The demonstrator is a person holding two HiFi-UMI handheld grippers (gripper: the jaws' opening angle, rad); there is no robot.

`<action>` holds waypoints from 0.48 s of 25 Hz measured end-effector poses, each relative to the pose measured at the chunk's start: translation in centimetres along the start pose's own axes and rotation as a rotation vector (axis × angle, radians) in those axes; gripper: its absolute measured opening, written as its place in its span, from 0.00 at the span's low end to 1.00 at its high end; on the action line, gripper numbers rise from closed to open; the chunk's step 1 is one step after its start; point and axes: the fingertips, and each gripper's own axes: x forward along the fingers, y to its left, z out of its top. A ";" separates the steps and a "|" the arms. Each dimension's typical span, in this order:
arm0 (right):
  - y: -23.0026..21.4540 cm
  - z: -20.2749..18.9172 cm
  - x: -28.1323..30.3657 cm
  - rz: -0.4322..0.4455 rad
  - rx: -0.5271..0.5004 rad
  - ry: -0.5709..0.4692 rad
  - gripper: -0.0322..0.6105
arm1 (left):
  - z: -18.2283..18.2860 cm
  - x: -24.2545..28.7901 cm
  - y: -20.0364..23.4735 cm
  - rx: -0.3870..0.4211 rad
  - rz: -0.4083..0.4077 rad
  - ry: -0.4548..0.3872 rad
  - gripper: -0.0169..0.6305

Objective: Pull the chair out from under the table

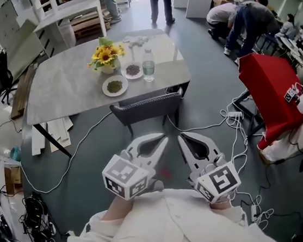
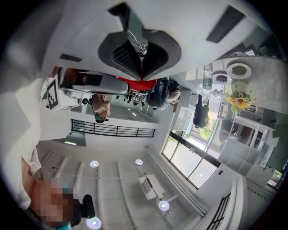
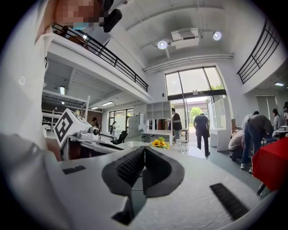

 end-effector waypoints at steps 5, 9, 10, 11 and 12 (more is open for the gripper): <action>-2.4 -1.7 0.7 0.029 0.013 0.044 0.05 | -1.3 2.8 -0.2 -0.041 0.005 0.029 0.05; -3.7 -2.5 0.8 0.022 0.031 0.060 0.05 | -1.9 4.2 0.2 -0.048 0.008 0.062 0.05; -4.0 -2.7 0.8 0.017 0.037 0.068 0.05 | -2.0 4.5 0.4 -0.053 0.010 0.066 0.05; -4.3 -3.0 0.9 0.014 0.047 0.074 0.05 | -2.1 4.6 0.7 -0.056 0.012 0.071 0.05; -4.4 -3.2 0.9 0.012 0.058 0.078 0.05 | -2.2 4.7 0.9 -0.060 0.014 0.079 0.05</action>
